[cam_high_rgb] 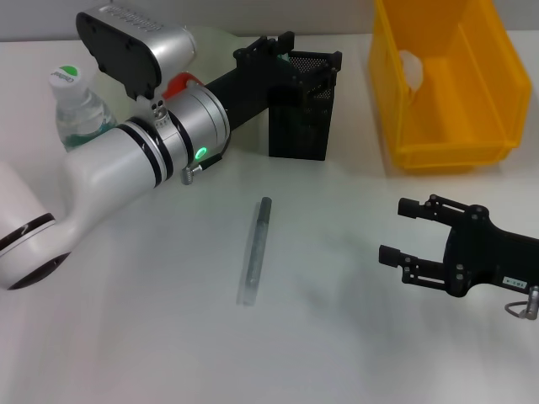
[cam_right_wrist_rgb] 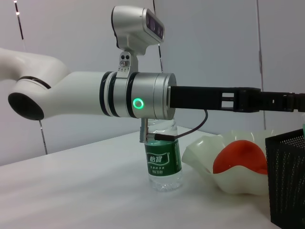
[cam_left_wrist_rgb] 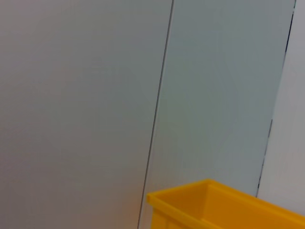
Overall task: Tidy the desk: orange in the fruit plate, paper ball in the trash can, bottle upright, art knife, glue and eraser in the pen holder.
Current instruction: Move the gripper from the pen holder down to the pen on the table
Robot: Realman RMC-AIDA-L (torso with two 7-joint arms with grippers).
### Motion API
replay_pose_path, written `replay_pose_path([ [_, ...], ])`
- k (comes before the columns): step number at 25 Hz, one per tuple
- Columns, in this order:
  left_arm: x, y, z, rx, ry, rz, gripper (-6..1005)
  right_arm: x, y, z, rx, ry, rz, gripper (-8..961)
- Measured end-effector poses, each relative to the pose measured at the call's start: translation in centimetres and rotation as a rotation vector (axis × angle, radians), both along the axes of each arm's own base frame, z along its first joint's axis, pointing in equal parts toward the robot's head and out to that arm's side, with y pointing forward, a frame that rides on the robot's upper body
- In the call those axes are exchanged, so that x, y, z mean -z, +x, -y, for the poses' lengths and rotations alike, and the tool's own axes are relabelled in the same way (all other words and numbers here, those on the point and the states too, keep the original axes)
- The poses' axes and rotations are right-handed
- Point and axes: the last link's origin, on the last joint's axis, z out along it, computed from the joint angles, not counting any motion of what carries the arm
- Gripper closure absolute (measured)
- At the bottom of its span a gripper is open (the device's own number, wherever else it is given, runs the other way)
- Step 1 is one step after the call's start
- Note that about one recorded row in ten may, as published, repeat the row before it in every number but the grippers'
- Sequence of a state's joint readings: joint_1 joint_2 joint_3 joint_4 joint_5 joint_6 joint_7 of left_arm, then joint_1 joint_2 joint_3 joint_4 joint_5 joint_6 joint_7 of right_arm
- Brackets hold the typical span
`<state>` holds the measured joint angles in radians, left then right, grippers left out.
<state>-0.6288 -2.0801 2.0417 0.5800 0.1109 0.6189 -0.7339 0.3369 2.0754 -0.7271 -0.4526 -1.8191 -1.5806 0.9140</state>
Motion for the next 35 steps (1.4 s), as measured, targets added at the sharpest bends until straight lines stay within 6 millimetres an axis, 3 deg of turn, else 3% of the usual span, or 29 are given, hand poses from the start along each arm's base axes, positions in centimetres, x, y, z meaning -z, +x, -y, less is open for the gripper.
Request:
replay_pose_path([
  [3, 0.0, 0.1, 0.1, 0.005, -0.001, 0.009, 209, 0.0, 0.0, 0.0, 0.001, 0.001, 0.001, 188],
  [29, -0.3, -0.1, 0.6, 0.008, -0.008, 0.057, 218, -1.8, 1.4, -0.3, 0.078, 0.162, -0.034, 188],
  [35, -1.5, -0.3, 2.9, 0.093, -0.101, 0.191, 219, -1.8, 1.4, -0.3, 0.077, 0.162, -0.033, 188],
])
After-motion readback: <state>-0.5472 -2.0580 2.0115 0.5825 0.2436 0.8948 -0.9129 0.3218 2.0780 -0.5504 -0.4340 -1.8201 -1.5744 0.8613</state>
